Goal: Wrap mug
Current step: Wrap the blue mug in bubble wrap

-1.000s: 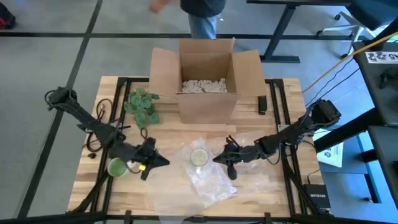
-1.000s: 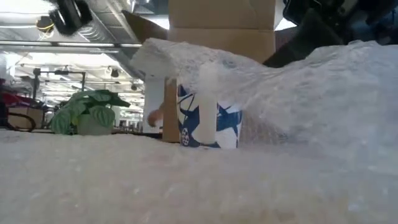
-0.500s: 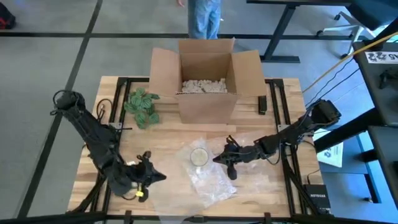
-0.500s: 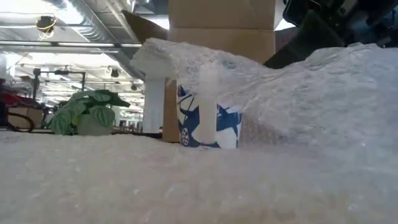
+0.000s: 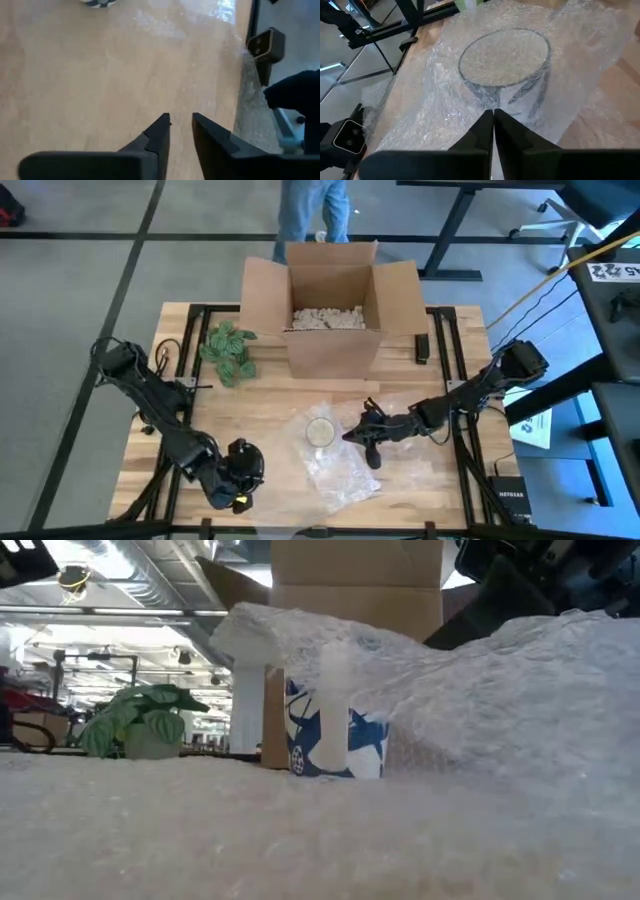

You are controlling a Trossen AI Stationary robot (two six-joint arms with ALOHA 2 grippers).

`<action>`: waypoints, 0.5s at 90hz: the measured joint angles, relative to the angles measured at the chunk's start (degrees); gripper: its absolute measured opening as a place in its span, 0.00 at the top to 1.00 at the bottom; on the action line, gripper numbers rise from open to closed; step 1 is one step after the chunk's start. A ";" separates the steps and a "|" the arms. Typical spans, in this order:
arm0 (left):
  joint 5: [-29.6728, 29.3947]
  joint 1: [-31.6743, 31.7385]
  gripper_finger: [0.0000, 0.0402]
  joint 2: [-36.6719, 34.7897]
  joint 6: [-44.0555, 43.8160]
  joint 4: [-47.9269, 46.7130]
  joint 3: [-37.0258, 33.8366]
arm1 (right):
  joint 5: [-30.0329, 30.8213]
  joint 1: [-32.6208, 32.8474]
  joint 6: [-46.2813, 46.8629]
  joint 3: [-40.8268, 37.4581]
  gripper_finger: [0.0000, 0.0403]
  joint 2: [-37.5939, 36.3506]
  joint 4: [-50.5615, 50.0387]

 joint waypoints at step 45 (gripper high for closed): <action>9.73 0.21 0.59 6.77 -0.28 1.66 0.00 | -0.04 0.01 0.00 0.00 1.00 -0.01 -0.22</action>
